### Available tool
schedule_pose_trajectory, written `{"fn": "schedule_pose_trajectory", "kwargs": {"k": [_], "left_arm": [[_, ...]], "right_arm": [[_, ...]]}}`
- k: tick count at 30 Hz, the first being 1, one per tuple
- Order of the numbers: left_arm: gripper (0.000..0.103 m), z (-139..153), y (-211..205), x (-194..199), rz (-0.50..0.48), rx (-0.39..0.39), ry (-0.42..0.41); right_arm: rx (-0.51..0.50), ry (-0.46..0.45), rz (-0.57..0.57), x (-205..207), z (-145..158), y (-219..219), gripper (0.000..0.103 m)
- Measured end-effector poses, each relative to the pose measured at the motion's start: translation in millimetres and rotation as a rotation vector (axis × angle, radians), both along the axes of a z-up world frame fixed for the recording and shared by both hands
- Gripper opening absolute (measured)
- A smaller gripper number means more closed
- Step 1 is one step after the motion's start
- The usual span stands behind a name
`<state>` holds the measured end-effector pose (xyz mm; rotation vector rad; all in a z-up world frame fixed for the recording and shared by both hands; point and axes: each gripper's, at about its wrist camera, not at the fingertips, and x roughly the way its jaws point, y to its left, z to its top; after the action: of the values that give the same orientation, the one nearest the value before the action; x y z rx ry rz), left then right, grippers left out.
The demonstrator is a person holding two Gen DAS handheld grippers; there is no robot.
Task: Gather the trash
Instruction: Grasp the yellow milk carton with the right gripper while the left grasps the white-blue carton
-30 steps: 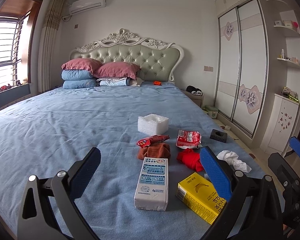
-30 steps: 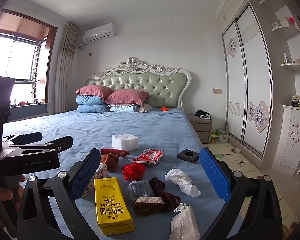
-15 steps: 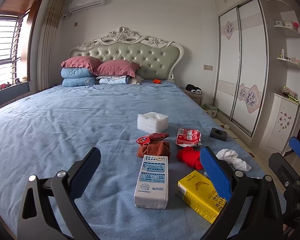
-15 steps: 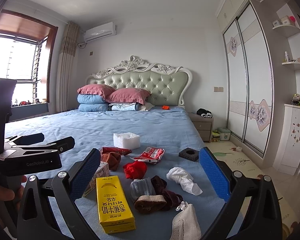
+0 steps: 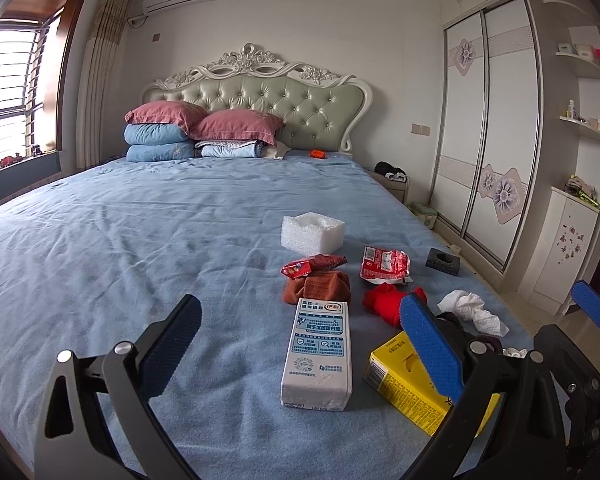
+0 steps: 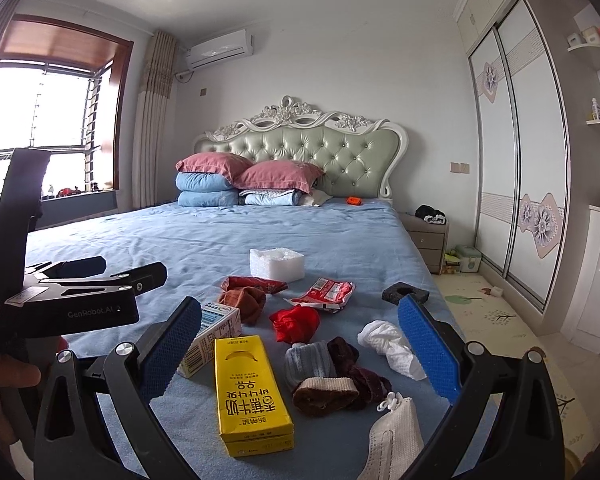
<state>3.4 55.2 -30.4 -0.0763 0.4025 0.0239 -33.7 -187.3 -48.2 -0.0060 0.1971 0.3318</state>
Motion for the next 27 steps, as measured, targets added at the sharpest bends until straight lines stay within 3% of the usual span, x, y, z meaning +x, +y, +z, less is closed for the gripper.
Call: {"fn": "schedule_pose_trajectory", "kwargs": {"k": [8, 14, 18, 21, 23, 25, 27], "left_arm": [[0.099, -7.5, 18.3, 1.8, 0.013, -0.031, 0.036], [0.099, -12.9, 18.9, 4.8, 0.006, -0.023, 0.063], [0.099, -17.0, 17.4, 8.1, -0.010, -0.027, 0.078], [0.099, -19.4, 15.1, 10.7, -0.016, -0.019, 0.090], [0.099, -21.9, 14.2, 12.9, -0.021, -0.014, 0.101], [0.099, -24.2, 12.6, 14.9, -0.026, -0.008, 0.111], [0.099, -26.1, 10.7, 17.5, -0.032, -0.006, 0.124]], "right_arm": [[-0.025, 0.112, 0.136, 11.2, -12.8, 15.5, 0.095], [-0.051, 0.257, 0.211, 27.7, -26.7, 26.4, 0.094], [-0.100, 0.324, 0.223, 38.2, -37.1, 33.4, 0.077], [-0.144, 0.364, 0.226, 42.6, -45.4, 39.6, 0.074], [-0.168, 0.385, 0.232, 45.1, -50.8, 43.3, 0.067], [-0.185, 0.418, 0.243, 48.4, -56.0, 46.6, 0.048], [-0.175, 0.431, 0.254, 50.6, -58.6, 45.3, 0.047]]}}
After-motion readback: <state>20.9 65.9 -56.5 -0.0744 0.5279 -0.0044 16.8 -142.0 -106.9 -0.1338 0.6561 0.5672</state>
